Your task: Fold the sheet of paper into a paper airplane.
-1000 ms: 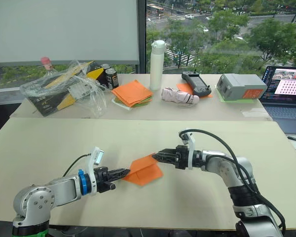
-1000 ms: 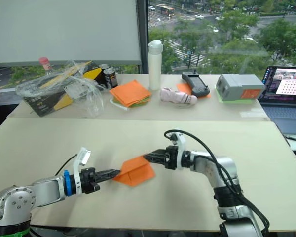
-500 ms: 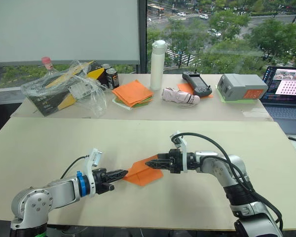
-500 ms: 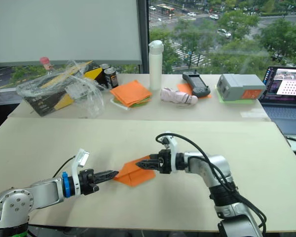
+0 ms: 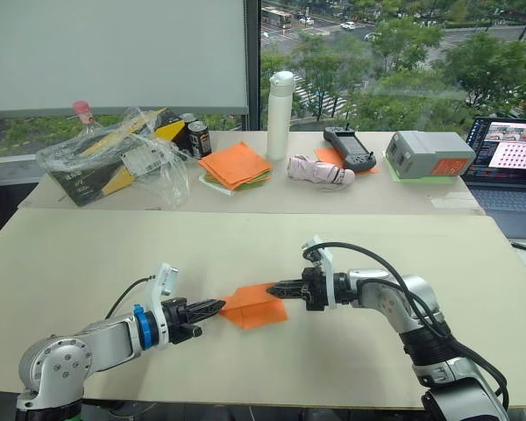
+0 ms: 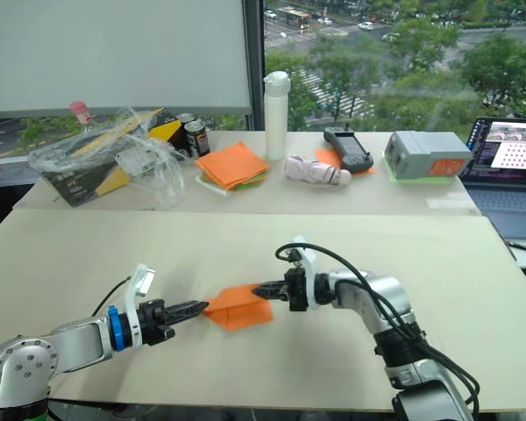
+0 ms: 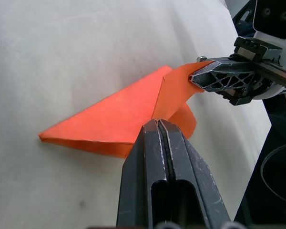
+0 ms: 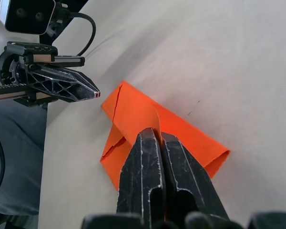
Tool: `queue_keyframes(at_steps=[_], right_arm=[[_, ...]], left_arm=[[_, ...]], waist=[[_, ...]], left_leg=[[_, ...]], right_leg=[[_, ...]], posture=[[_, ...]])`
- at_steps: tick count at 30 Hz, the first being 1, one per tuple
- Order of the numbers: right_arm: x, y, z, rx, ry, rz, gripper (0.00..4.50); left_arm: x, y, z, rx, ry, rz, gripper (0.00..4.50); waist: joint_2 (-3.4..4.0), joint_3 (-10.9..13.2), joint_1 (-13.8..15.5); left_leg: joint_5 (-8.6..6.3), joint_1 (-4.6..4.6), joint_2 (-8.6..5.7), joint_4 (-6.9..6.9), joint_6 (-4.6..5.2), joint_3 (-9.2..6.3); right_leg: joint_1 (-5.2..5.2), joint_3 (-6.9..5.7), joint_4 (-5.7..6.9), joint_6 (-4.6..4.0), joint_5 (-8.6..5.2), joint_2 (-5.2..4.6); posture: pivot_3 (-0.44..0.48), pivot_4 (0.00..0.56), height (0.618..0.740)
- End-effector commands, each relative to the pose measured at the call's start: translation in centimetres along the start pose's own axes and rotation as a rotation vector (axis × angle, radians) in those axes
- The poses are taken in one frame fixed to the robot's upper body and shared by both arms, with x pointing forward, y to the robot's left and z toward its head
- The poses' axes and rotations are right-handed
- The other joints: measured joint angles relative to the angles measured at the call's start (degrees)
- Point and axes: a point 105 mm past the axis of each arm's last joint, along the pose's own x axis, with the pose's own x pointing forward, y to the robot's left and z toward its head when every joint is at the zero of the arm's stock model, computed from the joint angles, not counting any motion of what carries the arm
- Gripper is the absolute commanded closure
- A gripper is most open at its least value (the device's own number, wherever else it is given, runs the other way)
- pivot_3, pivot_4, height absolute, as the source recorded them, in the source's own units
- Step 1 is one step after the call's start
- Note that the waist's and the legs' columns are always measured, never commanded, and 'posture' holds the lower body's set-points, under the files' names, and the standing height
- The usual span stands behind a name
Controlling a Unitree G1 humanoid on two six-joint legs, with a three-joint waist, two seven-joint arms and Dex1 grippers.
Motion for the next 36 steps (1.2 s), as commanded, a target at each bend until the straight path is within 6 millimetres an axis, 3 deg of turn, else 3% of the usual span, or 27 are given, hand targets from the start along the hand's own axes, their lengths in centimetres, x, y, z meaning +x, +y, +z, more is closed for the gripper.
queue_keyframes(at_steps=[1, 7, 15, 26, 36], right_arm=[[-0.4, 0.7, 2.5, -0.127, -0.076, -0.003, 4.46], [-1.2, 0.9, 6.4, -0.36, -0.194, -0.065, 4.46], [-1.4, 1.1, 8.4, -0.709, -0.277, -0.176, 4.46], [-0.8, 1.5, 7.2, -1.308, -0.293, -0.267, 4.46], [-0.6, 2.1, 2.9, -1.496, -0.193, -0.088, 4.46]], left_arm=[[-0.1, -0.4, 0.6, 0.023, -0.015, -0.015, 4.5], [-0.2, -0.3, 0.5, 0.022, -0.006, -0.015, 4.5], [-0.1, -0.1, 0.6, 0.021, 0.001, -0.015, 4.5], [-0.3, -0.1, 0.5, 0.022, 0.004, -0.008, 4.5], [-0.4, 0.0, 0.4, 0.021, 0.002, -0.001, 4.5]], waist=[[0.0, 0.0, -0.02], [0.0, 0.0, -0.01], [0.0, 0.0, 0.01], [0.0, 0.0, -0.03], [0.0, 0.0, -0.08]], left_leg=[[0.0, 0.0, 0.0, 0.0, 0.0, 0.0], [0.0, 0.0, 0.0, 0.0, 0.0, 0.0], [0.01, -0.02, 0.0, 0.01, -0.02, 0.0], [0.08, 0.01, 0.0, 0.01, -0.14, 0.01], [0.22, 0.02, 0.0, 0.01, -0.38, 0.02]], right_leg=[[0.0, 0.0, 0.0, 0.0, 0.0, 0.0], [-0.01, 0.0, 0.01, 0.0, 0.0, 0.0], [-0.03, 0.0, 0.02, 0.0, 0.0, -0.01], [-0.03, 0.01, 0.06, 0.0, 0.0, -0.01], [-0.01, 0.02, 0.08, 0.0, 0.0, -0.01]], posture=[[0.0, 0.15, 0.74], [0.0, 0.15, 0.74], [0.0, 0.15, 0.74], [0.0, 0.15, 0.74], [0.0, 0.15, 0.74]])
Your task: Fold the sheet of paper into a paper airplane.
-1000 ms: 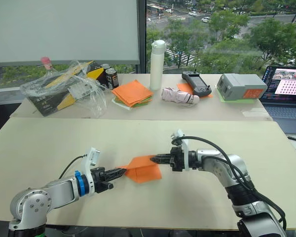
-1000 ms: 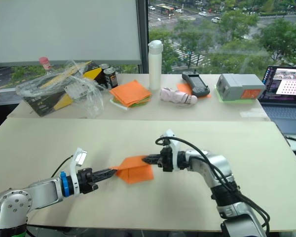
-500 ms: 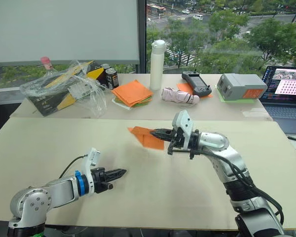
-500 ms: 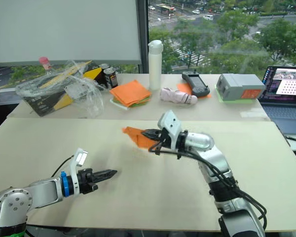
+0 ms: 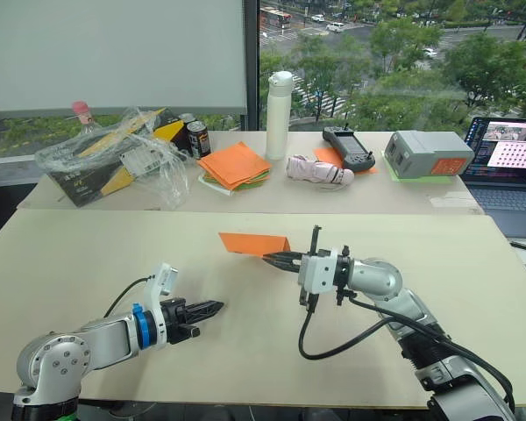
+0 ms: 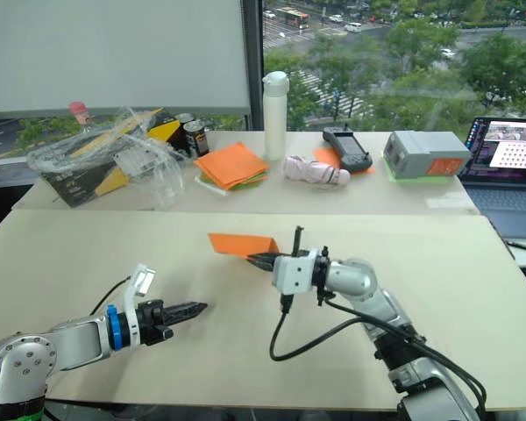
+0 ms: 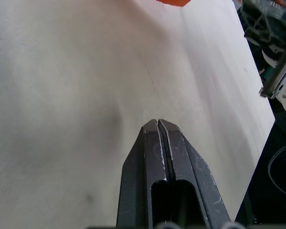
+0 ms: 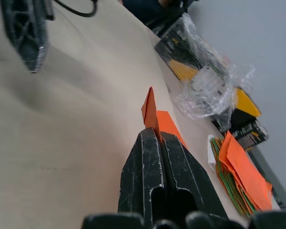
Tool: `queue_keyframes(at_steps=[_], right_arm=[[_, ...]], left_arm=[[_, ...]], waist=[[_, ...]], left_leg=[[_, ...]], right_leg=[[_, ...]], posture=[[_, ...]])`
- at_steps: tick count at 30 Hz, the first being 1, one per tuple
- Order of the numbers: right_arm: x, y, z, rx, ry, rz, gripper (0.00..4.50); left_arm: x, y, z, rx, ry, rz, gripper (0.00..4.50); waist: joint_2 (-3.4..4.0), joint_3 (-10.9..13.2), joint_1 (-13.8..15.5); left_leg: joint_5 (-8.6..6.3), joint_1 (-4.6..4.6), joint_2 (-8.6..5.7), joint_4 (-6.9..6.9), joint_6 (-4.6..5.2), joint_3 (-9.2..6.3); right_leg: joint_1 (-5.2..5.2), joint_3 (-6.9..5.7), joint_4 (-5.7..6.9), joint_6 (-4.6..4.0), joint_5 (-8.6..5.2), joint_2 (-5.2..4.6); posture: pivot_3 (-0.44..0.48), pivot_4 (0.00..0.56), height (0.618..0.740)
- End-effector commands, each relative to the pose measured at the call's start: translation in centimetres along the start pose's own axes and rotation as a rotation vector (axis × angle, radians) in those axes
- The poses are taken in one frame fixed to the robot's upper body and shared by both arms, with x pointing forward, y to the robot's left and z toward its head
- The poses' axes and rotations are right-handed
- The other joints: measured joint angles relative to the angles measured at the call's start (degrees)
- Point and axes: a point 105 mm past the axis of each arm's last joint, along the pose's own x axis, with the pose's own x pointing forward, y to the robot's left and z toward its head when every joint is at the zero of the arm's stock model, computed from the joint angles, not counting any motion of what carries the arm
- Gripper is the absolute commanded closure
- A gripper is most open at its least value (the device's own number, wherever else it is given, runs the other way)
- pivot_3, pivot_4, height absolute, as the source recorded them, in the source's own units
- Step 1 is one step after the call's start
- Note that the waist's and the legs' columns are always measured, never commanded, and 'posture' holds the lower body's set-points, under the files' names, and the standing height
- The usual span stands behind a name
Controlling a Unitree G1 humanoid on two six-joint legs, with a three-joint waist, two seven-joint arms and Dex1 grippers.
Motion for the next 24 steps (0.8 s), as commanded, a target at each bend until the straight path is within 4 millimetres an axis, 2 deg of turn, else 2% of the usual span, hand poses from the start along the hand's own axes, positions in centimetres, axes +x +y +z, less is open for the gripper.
queue_keyframes(at_steps=[1, 7, 8, 10, 16, 20, 24], right_arm=[[-0.3, 1.2, 0.7, -0.052, -0.039, 0.078, 4.46], [-0.8, 3.0, 0.6, -0.012, -0.041, 0.181, 4.46], [-0.9, 3.1, 0.6, -0.001, -0.039, 0.185, 3.9], [-1.0, 3.4, 0.7, 0.021, -0.041, 0.202, 3.34], [-1.1, 3.2, 1.2, 0.192, -0.044, 0.2, 1.23], [-1.5, 2.5, 2.2, 0.405, -0.056, 0.221, 1.23], [-1.3, 0.2, 2.2, 0.627, -0.043, 0.138, 1.23]], left_arm=[[-0.3, -0.4, 0.6, 0.021, -0.027, -0.012, 4.5], [-0.3, -0.3, 0.6, 0.02, -0.026, -0.014, 4.5], [-0.3, -0.3, 0.6, 0.02, -0.026, -0.014, 4.5], [-0.3, -0.3, 0.6, 0.02, -0.024, -0.016, 4.5], [-0.1, -0.4, 0.6, 0.024, -0.022, -0.022, 4.5], [0.1, -0.6, 0.8, 0.029, -0.02, -0.032, 4.5], [0.6, -1.2, 1.1, 0.044, -0.021, -0.057, 4.5]], waist=[[0.0, 0.0, 0.0], [0.0, 0.0, 0.0], [0.0, 0.0, -0.02], [0.0, 0.0, 0.0], [0.0, 0.0, 0.1], [0.0, 0.0, 0.07], [0.0, 0.0, 0.17]], left_leg=[[0.0, 0.01, 0.0, 0.0, 0.0, 0.0], [0.0, 0.02, 0.0, 0.0, 0.0, 0.0], [0.0, 0.02, 0.0, 0.0, 0.0, 0.0], [0.0, 0.03, 0.0, 0.0, 0.0, 0.0], [-0.01, 0.01, 0.0, 0.03, 0.01, -0.01], [-0.03, 0.02, 0.0, 0.03, 0.05, -0.03], [-0.05, 0.01, 0.0, 0.04, 0.08, -0.04]], right_leg=[[0.01, 0.0, 0.0, 0.0, 0.0, 0.0], [0.03, 0.0, -0.01, 0.0, 0.0, 0.0], [0.02, 0.0, 0.0, 0.0, 0.0, 0.0], [0.03, 0.0, 0.0, 0.0, 0.0, 0.0], [0.05, 0.0, -0.01, 0.0, 0.0, 0.0], [0.05, -0.01, 0.01, -0.01, 0.0, 0.0], [0.06, -0.01, 0.01, -0.01, 0.0, 0.0]], posture=[[0.0, 0.15, 0.74], [0.0, 0.15, 0.74], [0.0, 0.15, 0.74], [0.0, 0.15, 0.74], [0.0, 0.15, 0.74], [0.0, 0.15, 0.74], [0.0, 0.15, 0.74]])
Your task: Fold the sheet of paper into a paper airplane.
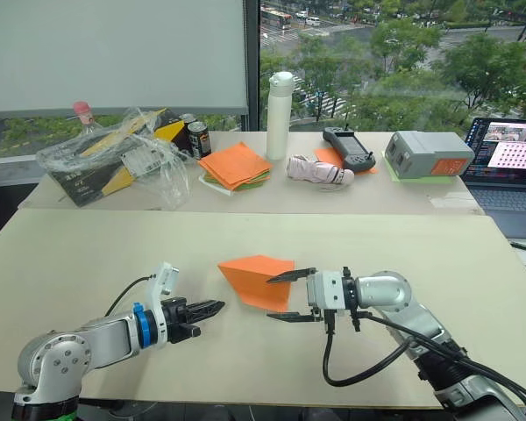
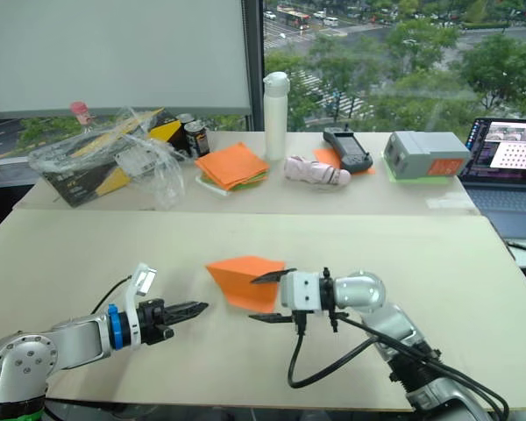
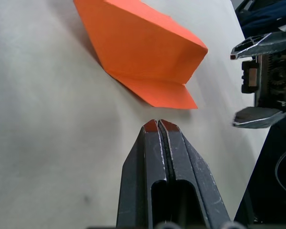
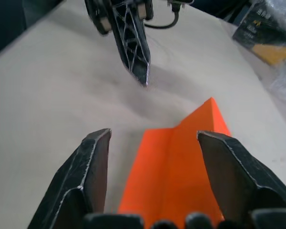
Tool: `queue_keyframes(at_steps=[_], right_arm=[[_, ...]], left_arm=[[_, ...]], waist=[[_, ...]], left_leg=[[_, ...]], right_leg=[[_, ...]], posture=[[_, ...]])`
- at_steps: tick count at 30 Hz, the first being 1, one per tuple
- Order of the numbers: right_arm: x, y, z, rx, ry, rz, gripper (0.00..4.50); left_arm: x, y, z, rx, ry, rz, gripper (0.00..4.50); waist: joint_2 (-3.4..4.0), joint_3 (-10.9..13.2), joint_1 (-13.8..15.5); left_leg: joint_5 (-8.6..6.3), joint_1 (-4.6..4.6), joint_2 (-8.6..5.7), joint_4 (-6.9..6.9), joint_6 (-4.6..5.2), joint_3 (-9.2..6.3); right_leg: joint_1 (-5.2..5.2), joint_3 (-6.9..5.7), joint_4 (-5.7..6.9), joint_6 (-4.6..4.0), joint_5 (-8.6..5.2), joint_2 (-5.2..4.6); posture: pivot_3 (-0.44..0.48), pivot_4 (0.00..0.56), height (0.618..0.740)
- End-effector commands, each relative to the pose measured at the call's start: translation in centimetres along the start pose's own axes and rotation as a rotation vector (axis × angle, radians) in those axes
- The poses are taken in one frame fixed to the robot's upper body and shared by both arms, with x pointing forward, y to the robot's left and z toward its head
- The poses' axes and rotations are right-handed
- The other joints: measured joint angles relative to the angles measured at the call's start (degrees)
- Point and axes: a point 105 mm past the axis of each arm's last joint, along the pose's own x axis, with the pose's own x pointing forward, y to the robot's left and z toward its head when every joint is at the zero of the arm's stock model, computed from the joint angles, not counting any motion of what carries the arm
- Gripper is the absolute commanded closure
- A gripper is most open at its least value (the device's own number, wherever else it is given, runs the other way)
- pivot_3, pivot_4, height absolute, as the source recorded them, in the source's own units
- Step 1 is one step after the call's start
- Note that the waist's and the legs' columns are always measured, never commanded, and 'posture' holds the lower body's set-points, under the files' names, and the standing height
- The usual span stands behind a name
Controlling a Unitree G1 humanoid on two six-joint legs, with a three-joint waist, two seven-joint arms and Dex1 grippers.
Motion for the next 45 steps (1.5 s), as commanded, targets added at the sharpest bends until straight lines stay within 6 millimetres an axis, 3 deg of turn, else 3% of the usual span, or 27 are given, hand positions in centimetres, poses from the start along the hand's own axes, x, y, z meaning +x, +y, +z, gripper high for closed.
queue_keyframes(at_steps=[1, 2, 4, 12, 17, 26, 38, 41, 45], right_arm=[[-0.4, -2.4, 2.0, 0.133, -0.063, -0.095, 1.23], [-0.3, -2.9, 2.1, 0.157, -0.066, -0.118, 1.23], [-0.2, -3.8, 2.1, 0.199, -0.076, -0.165, 1.76], [0.5, -6.1, 1.0, 0.22, -0.05, -0.333, 4.46], [0.9, -6.4, 0.7, 0.214, -0.036, -0.369, 4.46], [1.2, -5.2, 0.1, 0.21, 0.0, -0.338, 4.46], [1.7, -2.2, -1.1, 0.249, 0.072, -0.214, 4.46], [1.8, -2.5, -0.6, 0.261, 0.049, -0.221, 4.46], [1.8, -5.4, 0.3, 0.342, -0.016, -0.337, 4.46]], left_arm=[[0.5, -0.9, 0.8, 0.03, -0.022, -0.046, 4.5], [0.8, -1.0, 0.9, 0.037, -0.02, -0.05, 4.5], [1.4, -1.1, 0.9, 0.049, -0.016, -0.05, 4.5], [4.2, -1.7, 1.1, 0.107, 0.014, -0.056, 4.5], [5.6, -0.8, 0.2, 0.131, 0.056, -0.005, 4.5], [5.8, 0.7, -2.8, 0.162, 0.162, 0.046, 4.5], [6.0, 0.9, -2.9, 0.165, 0.161, 0.045, 4.5], [5.9, 0.9, -3.0, 0.162, 0.16, 0.046, 4.5], [5.6, 0.9, -3.2, 0.159, 0.161, 0.051, 4.5]], waist=[[0.0, 0.0, -0.03], [0.0, 0.0, -0.02], [0.0, 0.0, -0.01], [0.0, 0.0, 0.03], [0.0, 0.0, -0.14], [0.0, -0.01, -0.11], [0.01, -0.02, -0.1], [0.01, -0.02, -0.1], [0.01, -0.02, -0.36]], left_leg=[[0.0, 0.0, 0.0, 0.0, 0.0, 0.0], [0.0, 0.01, 0.0, 0.0, 0.0, 0.0], [-0.01, 0.01, 0.0, 0.0, 0.01, 0.0], [0.0, -0.03, -0.02, 0.03, 0.0, 0.01], [0.02, -0.03, -0.02, 0.03, -0.03, 0.01], [0.03, -0.01, -0.02, 0.03, -0.05, 0.01], [0.0, 0.06, -0.02, 0.03, 0.01, 0.01], [-0.01, 0.07, -0.02, 0.04, 0.01, 0.01], [-0.01, 0.12, -0.01, 0.04, 0.01, 0.02]], right_leg=[[0.0, 0.0, 0.0, 0.0, 0.0, 0.0], [0.0, 0.0, 0.0, -0.01, 0.0, 0.0], [0.0, 0.0, 0.01, -0.01, 0.0, 0.0], [-0.02, -0.01, 0.02, 0.0, 0.01, -0.01], [-0.04, -0.01, 0.06, 0.0, 0.01, 0.0], [-0.03, -0.01, 0.06, 0.0, 0.0, 0.0], [0.02, -0.01, 0.11, 0.0, 0.0, 0.01], [0.03, -0.01, 0.11, 0.0, 0.0, 0.01], [0.04, 0.01, 0.16, 0.0, 0.0, 0.01]], posture=[[0.0, 0.15, 0.74], [0.0, 0.15, 0.74], [0.0, 0.15, 0.74], [0.0, 0.15, 0.74], [0.0, 0.15, 0.74], [0.0, 0.15, 0.74], [0.0, 0.15, 0.74], [0.0, 0.15, 0.74], [0.0, 0.15, 0.74]])
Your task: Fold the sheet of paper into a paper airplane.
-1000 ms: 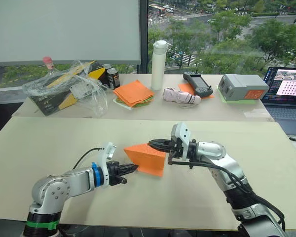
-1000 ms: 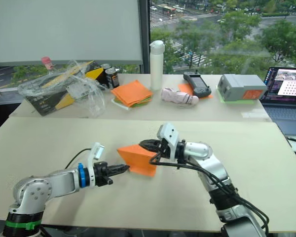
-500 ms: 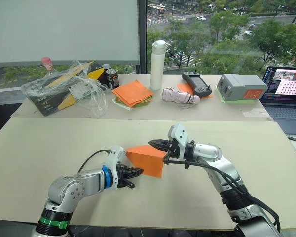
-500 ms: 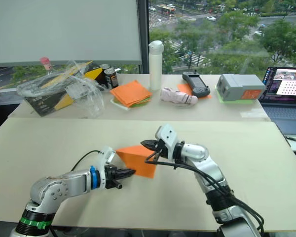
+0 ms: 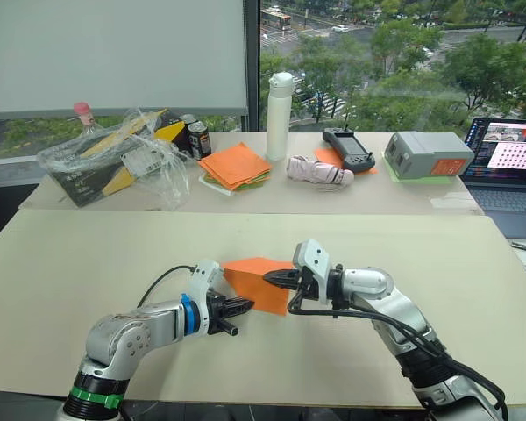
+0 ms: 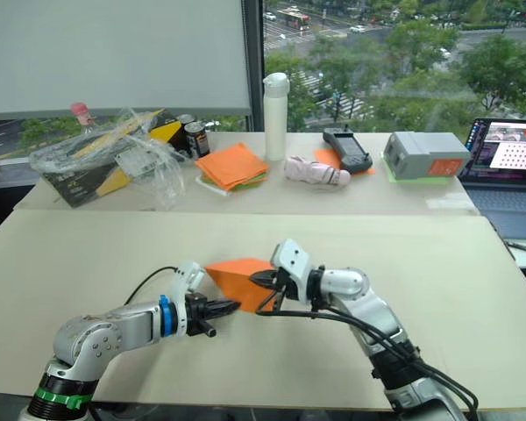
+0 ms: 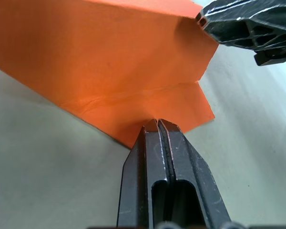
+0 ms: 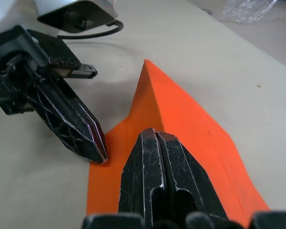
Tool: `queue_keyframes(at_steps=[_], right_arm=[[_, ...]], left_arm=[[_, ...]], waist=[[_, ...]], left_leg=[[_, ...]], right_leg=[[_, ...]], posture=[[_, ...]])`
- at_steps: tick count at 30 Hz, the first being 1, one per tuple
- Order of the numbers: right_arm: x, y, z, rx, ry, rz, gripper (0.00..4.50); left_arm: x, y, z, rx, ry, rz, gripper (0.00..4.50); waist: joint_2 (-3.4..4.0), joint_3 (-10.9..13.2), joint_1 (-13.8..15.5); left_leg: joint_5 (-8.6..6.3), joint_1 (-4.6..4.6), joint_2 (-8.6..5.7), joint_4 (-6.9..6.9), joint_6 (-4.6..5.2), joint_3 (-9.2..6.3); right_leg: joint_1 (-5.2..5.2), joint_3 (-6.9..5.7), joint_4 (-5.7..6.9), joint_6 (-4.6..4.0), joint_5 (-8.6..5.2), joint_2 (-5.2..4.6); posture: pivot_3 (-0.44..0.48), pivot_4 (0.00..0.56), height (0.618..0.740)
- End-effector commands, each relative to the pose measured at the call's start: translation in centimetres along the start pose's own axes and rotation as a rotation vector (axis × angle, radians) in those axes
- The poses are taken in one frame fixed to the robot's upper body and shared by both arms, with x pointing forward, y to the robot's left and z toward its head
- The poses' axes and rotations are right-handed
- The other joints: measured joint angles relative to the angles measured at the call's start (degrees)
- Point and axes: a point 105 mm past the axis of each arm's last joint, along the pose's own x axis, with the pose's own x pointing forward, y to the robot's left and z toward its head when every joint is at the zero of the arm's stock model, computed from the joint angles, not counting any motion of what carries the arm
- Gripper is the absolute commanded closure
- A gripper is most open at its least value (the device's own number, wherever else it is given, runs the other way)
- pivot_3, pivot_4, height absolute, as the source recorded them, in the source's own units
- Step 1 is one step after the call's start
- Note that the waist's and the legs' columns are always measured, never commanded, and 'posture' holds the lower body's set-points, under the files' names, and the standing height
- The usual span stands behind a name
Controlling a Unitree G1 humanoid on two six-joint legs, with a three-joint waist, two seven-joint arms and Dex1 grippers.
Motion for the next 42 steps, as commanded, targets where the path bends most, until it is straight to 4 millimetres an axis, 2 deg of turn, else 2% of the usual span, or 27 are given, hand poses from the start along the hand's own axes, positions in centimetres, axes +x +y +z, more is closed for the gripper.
queue_keyframes(at_steps=[1, 4, 10, 20, 29, 42], right_arm=[[0.0, -2.2, 2.5, 0.032, -0.075, -0.082, 4.46], [0.3, -2.5, 2.1, 0.023, -0.048, -0.089, 4.46], [1.2, -2.5, -0.7, -0.005, 0.074, -0.088, 4.46], [2.2, -3.2, -0.6, 0.015, 0.086, -0.065, 4.46], [2.0, 0.3, -1.1, 0.008, 0.108, 0.112, 4.46], [1.7, 1.4, -1.0, -0.011, 0.102, 0.142, 4.46]], left_arm=[[0.0, 0.6, -1.9, -0.034, 0.067, 0.034, 4.5], [-0.1, 0.6, -2.0, -0.035, 0.066, 0.034, 4.5], [0.0, 0.5, -1.8, -0.035, 0.058, 0.036, 4.5], [0.0, 0.2, -2.1, -0.045, 0.053, 0.032, 4.5], [-0.2, 0.5, -2.0, -0.046, 0.046, 0.044, 4.5], [-0.3, 0.6, -1.9, -0.049, 0.039, 0.054, 4.5]], waist=[[0.0, 0.0, 0.01], [0.0, -0.01, 0.27], [0.0, -0.01, 0.19], [0.0, -0.01, 0.2], [0.0, -0.01, 0.19], [0.0, -0.01, 0.22]], left_leg=[[0.0, 0.02, 0.0, 0.0, 0.0, 0.0], [0.0, 0.06, 0.0, 0.0, 0.0, -0.01], [-0.01, 0.07, 0.0, 0.0, 0.02, 0.01], [-0.01, 0.09, 0.0, 0.0, 0.01, 0.01], [-0.01, 0.08, 0.0, 0.0, 0.02, 0.0], [-0.01, 0.09, 0.0, 0.01, 0.01, 0.0]], right_leg=[[0.0, 0.0, 0.05, 0.0, 0.0, 0.0], [0.01, 0.0, 0.09, 0.0, 0.0, 0.0], [0.01, 0.0, 0.11, 0.0, 0.0, 0.0], [0.01, 0.0, 0.15, 0.0, 0.0, 0.0], [0.01, 0.0, 0.14, 0.0, 0.0, 0.0], [0.01, 0.0, 0.14, 0.0, 0.0, 0.0]], posture=[[0.0, 0.15, 0.74], [0.0, 0.15, 0.74], [0.0, 0.15, 0.74], [0.0, 0.15, 0.74], [0.0, 0.15, 0.74], [0.0, 0.15, 0.74]])
